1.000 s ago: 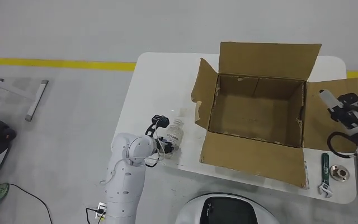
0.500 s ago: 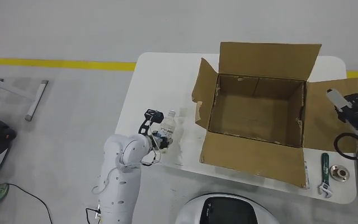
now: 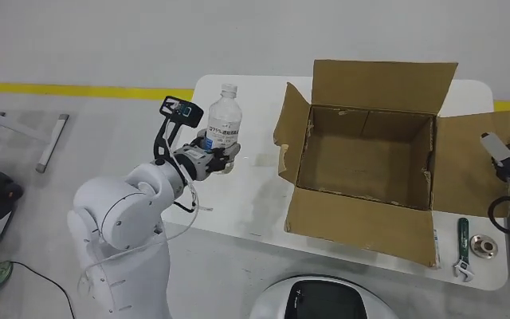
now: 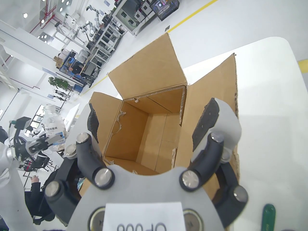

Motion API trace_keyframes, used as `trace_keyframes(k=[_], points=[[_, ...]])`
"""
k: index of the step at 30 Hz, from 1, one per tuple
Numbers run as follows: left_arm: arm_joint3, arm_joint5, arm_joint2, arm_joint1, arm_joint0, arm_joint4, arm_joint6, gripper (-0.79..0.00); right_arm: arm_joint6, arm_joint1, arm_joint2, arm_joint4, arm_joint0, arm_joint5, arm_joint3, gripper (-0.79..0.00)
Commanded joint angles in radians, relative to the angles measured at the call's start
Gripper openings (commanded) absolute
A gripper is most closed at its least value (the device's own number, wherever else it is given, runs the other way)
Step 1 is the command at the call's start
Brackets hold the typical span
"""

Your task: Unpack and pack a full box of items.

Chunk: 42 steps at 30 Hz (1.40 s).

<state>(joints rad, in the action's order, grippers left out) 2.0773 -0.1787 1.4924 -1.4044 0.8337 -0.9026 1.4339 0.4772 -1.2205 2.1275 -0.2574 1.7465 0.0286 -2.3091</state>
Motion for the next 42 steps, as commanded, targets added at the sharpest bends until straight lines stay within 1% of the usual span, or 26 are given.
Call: trace_keyframes(k=[1, 2, 4, 7, 13, 19, 20, 21, 22, 23, 24, 31, 35, 37, 39, 42], points=[[-0.003, 0.011, -0.038, 0.001, -0.048, 0.041, 0.023, -0.785, -0.009, -0.001, 0.003, -0.014, 0.016, 0.002, -0.009, 0.0], [-0.011, 0.019, -0.057, 0.0, -0.068, 0.069, 0.034, -0.785, -0.013, -0.002, 0.002, -0.02, 0.025, 0.003, -0.013, 0.0], [-0.021, 0.033, -0.088, 0.002, -0.104, 0.058, 0.041, -0.785, -0.023, -0.003, 0.004, -0.046, 0.04, 0.013, -0.017, 0.0], [-0.046, 0.062, -0.135, 0.0, -0.136, 0.091, 0.028, -0.785, -0.046, -0.005, 0.003, -0.053, 0.053, 0.022, -0.019, 0.0], [-0.079, 0.084, -0.241, -0.004, -0.185, 0.129, -0.018, -0.785, -0.075, -0.007, 0.007, -0.144, 0.093, 0.033, -0.039, 0.0], [-0.124, 0.11, -0.321, -0.01, -0.226, 0.18, -0.065, -0.785, -0.117, -0.009, -0.017, -0.223, 0.108, 0.02, -0.041, 0.0], [-0.126, 0.111, -0.326, -0.01, -0.227, 0.186, -0.066, -0.785, -0.126, -0.009, -0.02, -0.238, 0.11, 0.015, -0.041, -0.185], [-0.126, 0.111, -0.326, -0.01, -0.227, 0.186, -0.066, -0.785, -0.136, -0.01, -0.023, -0.252, 0.111, 0.014, -0.041, -0.449], [-0.126, 0.111, -0.326, -0.01, -0.227, 0.186, -0.066, -0.785, -0.147, -0.01, -0.025, -0.263, 0.112, 0.012, -0.041, -0.563], [-0.126, 0.111, -0.326, -0.01, -0.227, 0.186, -0.066, -0.785, -0.16, -0.011, -0.026, -0.272, 0.113, 0.011, -0.041, -0.727], [-0.126, 0.111, -0.326, -0.01, -0.227, 0.186, -0.066, -0.785, -0.169, -0.012, -0.027, -0.282, 0.115, 0.008, -0.041, -0.785], [-0.126, 0.111, -0.326, -0.01, -0.227, 0.186, -0.066, -0.785, -0.236, -0.017, -0.024, -0.312, 0.133, -0.024, -0.041, -0.785], [-0.126, 0.111, -0.326, -0.01, -0.227, 0.186, -0.066, -0.785, -0.248, -0.021, -0.017, -0.303, 0.145, -0.038, -0.041, -0.785], [-0.125, 0.101, -0.339, -0.01, -0.219, 0.188, -0.098, -0.785, -0.247, -0.021, -0.018, -0.308, 0.143, -0.043, -0.041, -0.785], [-0.139, 0.104, -0.365, -0.015, -0.236, 0.224, -0.145, -0.785, -0.244, -0.021, -0.021, -0.316, 0.136, -0.046, -0.041, -0.785], [-0.216, 0.113, -0.427, -0.031, -0.289, 0.34, -0.212, -0.785, -0.242, -0.02, -0.025, -0.333, 0.125, -0.047, -0.041, -0.785]])
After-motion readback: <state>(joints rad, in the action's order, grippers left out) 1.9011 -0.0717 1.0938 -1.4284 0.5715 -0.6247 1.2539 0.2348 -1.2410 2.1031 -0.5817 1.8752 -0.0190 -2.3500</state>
